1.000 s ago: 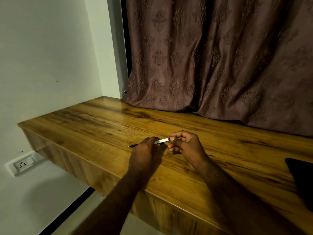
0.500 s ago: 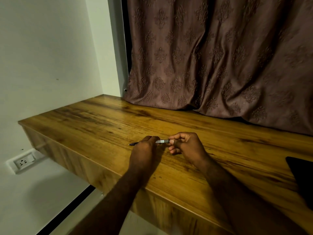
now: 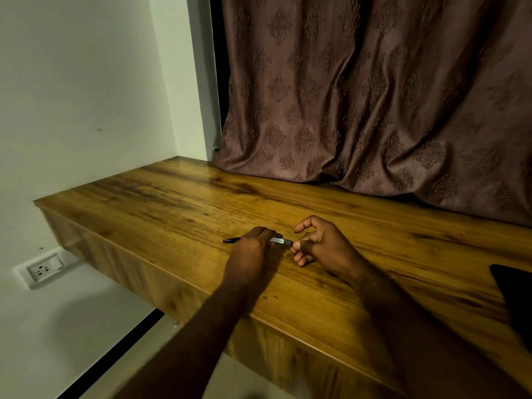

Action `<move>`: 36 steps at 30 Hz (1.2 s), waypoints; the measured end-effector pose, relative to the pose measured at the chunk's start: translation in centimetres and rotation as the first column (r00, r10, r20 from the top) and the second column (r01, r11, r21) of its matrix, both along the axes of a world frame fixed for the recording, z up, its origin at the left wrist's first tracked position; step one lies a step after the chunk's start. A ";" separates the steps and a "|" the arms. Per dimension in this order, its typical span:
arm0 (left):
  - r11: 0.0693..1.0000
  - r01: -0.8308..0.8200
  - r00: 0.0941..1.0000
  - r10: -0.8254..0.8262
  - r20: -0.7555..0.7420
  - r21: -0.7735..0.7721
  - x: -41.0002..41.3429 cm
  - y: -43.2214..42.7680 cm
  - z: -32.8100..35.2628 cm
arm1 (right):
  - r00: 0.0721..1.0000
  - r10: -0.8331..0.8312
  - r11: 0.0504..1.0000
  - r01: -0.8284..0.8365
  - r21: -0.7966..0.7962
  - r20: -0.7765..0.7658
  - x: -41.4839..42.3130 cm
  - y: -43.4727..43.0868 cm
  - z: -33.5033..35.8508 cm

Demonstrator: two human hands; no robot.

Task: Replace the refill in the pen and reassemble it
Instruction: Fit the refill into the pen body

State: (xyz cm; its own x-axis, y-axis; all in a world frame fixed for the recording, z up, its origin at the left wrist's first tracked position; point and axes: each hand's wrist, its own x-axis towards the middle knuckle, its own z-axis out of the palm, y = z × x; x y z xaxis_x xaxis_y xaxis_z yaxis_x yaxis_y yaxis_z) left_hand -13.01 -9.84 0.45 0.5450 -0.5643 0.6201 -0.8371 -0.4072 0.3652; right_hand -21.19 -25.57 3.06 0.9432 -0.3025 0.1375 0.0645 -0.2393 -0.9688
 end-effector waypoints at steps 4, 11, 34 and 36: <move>1.000 0.005 1.000 -0.005 0.000 0.008 -0.1 0.0 0.0 | 1.000 0.011 0.999 -0.012 -0.044 -0.025 0.0 -0.1 -0.2; 0.998 0.002 1.000 -0.002 0.009 0.055 -0.1 -0.2 0.0 | 0.998 0.028 0.996 -0.032 -0.079 -0.057 0.1 -0.3 -0.2; 0.997 0.049 0.997 -0.053 0.064 0.061 0.3 -0.3 -0.2 | 0.998 0.039 0.993 -0.045 -0.109 -0.055 -0.1 -0.2 -0.2; 0.998 0.053 0.997 -0.055 0.047 0.044 0.2 -0.2 -0.2 | 0.998 0.046 0.997 -0.049 -0.054 -0.038 -0.2 -0.4 -0.4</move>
